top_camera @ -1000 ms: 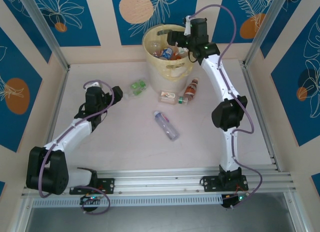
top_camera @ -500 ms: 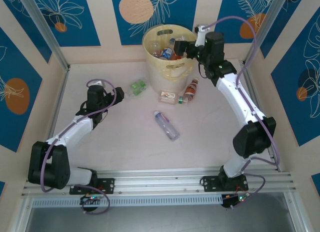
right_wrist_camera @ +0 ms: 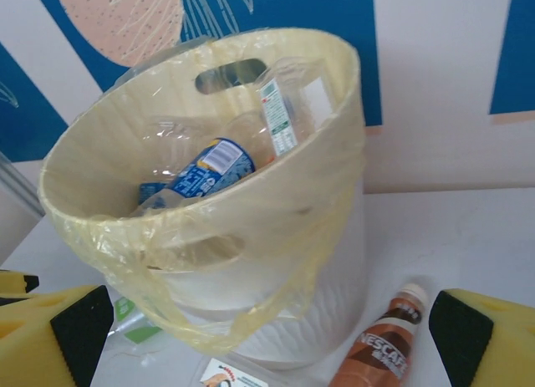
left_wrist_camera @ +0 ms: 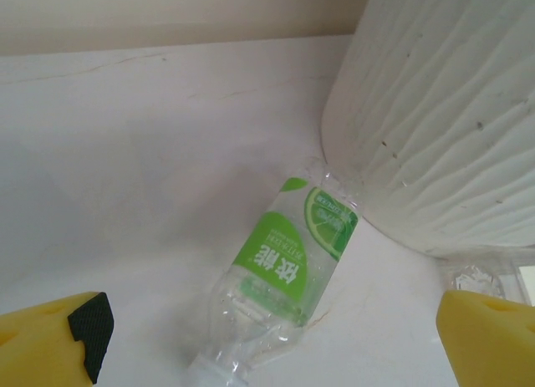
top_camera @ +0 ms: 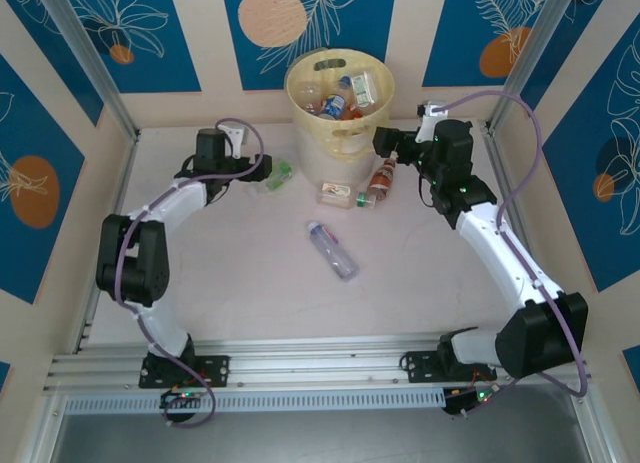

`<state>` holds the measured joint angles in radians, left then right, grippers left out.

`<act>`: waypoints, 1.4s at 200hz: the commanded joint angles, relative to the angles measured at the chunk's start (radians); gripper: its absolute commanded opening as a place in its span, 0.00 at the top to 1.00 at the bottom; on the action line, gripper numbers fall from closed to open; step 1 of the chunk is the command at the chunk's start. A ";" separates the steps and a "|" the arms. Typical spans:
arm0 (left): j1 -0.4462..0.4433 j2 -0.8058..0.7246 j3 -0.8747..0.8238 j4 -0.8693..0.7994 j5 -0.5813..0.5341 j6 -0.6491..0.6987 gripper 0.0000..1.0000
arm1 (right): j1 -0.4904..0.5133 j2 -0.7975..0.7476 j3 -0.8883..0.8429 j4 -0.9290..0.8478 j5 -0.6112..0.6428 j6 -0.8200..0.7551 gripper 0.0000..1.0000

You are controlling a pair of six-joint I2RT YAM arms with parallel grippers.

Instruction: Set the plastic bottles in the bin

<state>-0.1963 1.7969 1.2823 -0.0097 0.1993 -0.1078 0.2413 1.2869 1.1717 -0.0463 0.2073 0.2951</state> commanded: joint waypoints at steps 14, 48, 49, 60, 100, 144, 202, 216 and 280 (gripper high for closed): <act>0.010 0.114 0.125 -0.146 0.108 0.157 0.00 | -0.031 -0.080 -0.038 0.009 0.055 0.001 0.01; -0.037 0.216 0.195 -0.149 -0.056 0.245 0.00 | -0.055 -0.101 -0.082 0.045 0.054 0.036 0.01; -0.039 0.219 0.199 -0.151 -0.059 0.248 0.00 | -0.056 -0.101 -0.082 0.045 0.054 0.038 0.01; -0.053 0.259 0.239 -0.171 -0.063 0.278 0.00 | -0.062 -0.100 -0.084 0.046 0.049 0.047 0.01; -0.060 0.417 0.505 -0.412 -0.036 0.336 0.00 | -0.068 -0.098 -0.084 0.025 0.040 0.047 0.01; -0.077 0.554 0.723 -0.629 0.005 0.334 0.00 | -0.076 -0.107 -0.094 0.008 0.046 0.035 0.01; -0.119 0.563 0.731 -0.654 -0.028 0.395 0.14 | -0.084 -0.091 -0.089 0.005 0.035 0.038 0.01; -0.120 0.573 0.748 -0.644 -0.081 0.381 0.14 | -0.084 -0.089 -0.089 0.007 0.032 0.041 0.01; -0.148 0.639 0.848 -0.718 -0.160 0.394 0.20 | -0.088 -0.086 -0.090 -0.007 0.034 0.036 0.01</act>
<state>-0.3157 2.4042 2.1021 -0.6666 0.0811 0.2546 0.1608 1.2007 1.0840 -0.0483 0.2359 0.3252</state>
